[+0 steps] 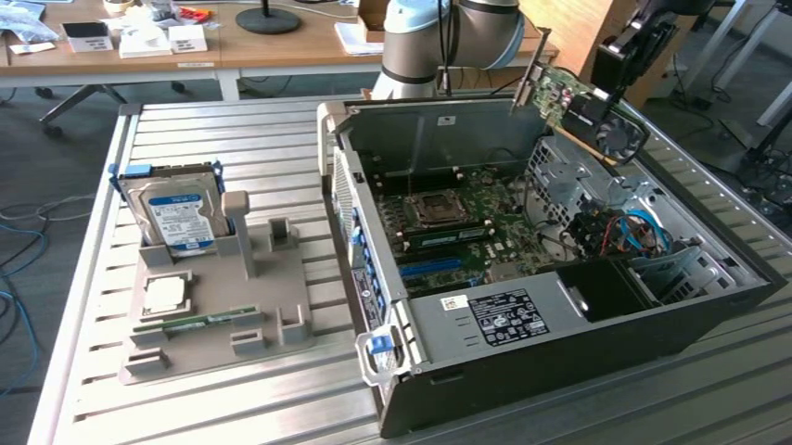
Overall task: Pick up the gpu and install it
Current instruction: 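Insert the gpu into the slot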
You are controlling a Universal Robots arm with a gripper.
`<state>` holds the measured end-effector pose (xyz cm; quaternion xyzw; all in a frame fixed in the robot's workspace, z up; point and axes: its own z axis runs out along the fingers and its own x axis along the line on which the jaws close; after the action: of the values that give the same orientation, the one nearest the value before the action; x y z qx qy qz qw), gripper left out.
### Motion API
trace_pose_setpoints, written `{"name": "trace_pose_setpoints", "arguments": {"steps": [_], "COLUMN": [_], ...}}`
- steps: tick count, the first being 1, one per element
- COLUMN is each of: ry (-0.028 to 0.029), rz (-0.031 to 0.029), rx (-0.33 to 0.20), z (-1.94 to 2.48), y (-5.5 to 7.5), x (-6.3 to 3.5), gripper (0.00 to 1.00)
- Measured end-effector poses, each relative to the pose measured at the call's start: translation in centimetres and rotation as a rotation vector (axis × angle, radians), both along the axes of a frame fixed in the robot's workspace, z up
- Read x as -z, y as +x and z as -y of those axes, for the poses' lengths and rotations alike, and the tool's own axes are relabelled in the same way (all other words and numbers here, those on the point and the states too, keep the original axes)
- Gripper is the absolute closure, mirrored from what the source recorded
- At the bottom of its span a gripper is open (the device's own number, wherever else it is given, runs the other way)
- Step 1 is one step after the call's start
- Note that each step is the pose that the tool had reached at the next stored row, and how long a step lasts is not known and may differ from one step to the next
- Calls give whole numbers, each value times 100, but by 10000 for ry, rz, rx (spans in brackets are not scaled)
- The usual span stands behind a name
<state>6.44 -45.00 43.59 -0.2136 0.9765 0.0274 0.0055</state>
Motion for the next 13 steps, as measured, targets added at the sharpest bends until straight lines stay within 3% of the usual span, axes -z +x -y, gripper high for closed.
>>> {"name": "trace_pose_setpoints", "arguments": {"steps": [13], "ry": [1], "rz": [0], "rx": [-1801], "z": [0], "y": [0], "x": [2], "gripper": [73]}}
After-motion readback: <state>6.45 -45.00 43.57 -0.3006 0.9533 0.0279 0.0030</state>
